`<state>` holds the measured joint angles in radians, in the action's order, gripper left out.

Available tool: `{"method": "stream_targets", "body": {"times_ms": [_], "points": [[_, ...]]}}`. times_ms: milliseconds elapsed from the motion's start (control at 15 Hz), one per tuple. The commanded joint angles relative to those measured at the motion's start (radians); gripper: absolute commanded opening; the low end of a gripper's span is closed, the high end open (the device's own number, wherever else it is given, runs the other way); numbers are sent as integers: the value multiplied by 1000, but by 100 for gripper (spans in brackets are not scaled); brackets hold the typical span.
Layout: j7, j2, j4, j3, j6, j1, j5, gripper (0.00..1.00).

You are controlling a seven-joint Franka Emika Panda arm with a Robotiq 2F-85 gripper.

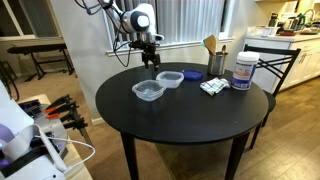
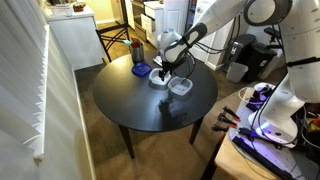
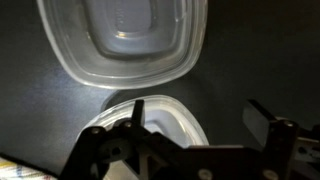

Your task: Pick up one clear bowl and stack it inside the other clear bowl

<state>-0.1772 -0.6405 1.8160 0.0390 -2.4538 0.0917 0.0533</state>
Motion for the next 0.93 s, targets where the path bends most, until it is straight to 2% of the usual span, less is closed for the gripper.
{"method": "stream_targets", "body": {"times_ms": [0,200,400,667,867], "points": [[-136,-125,-109,34,54,74,16,100],[-211,-191,-193,55,207,119,16,100],[-217,-216,-257,55,389,134,30,100],[-203,-238,-322,49,504,135,56,100],[-174,-248,-337,52,536,136,104,100]]}}
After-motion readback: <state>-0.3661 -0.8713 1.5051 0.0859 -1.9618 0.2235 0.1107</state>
